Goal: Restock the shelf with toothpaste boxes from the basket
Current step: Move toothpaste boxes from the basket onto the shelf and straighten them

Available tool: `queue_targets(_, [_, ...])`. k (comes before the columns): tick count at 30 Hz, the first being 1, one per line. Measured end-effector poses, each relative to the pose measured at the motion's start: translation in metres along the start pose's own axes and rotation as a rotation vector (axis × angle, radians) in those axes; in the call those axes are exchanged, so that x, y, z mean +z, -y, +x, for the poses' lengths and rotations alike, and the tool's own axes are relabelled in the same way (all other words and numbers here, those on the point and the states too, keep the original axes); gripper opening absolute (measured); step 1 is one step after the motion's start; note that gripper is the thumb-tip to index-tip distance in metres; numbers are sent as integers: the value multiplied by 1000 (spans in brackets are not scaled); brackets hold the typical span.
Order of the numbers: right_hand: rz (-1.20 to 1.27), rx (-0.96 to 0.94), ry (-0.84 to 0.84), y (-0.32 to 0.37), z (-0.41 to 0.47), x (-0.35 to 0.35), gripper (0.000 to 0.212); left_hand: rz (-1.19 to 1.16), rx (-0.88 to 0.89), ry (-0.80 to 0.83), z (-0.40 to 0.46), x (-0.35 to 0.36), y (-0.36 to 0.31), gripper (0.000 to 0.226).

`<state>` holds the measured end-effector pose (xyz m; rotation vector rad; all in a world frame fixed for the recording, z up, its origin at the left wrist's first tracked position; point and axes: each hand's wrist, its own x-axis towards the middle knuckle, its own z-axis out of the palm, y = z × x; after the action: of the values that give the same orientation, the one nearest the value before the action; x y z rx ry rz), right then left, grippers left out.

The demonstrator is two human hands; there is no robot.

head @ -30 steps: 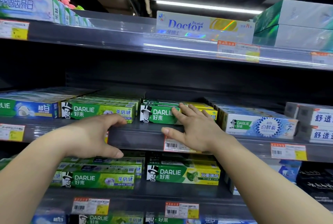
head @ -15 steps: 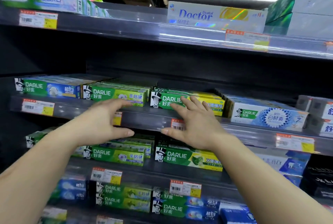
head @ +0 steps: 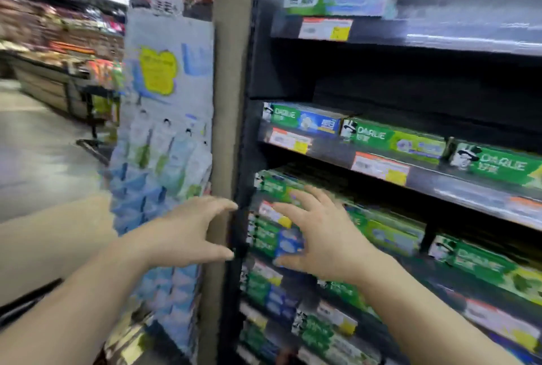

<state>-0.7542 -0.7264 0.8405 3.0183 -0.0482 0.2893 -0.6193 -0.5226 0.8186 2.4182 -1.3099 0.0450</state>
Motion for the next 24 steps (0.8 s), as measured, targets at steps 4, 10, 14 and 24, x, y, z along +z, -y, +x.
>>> queue_targets(4, [85, -168, 41, 136, 88, 59, 90, 58, -144, -10, -90, -17, 137, 88])
queue_targets(10, [212, -347, 159, 343, 206, 147, 87, 103, -410, 43, -220, -46, 323, 80])
queue_targets(14, [254, -410, 256, 426, 267, 184, 88, 121, -513, 79, -259, -58, 411, 79])
queue_targets(24, [317, -419, 420, 498, 408, 317, 89, 73, -621, 140, -233, -6, 595, 83])
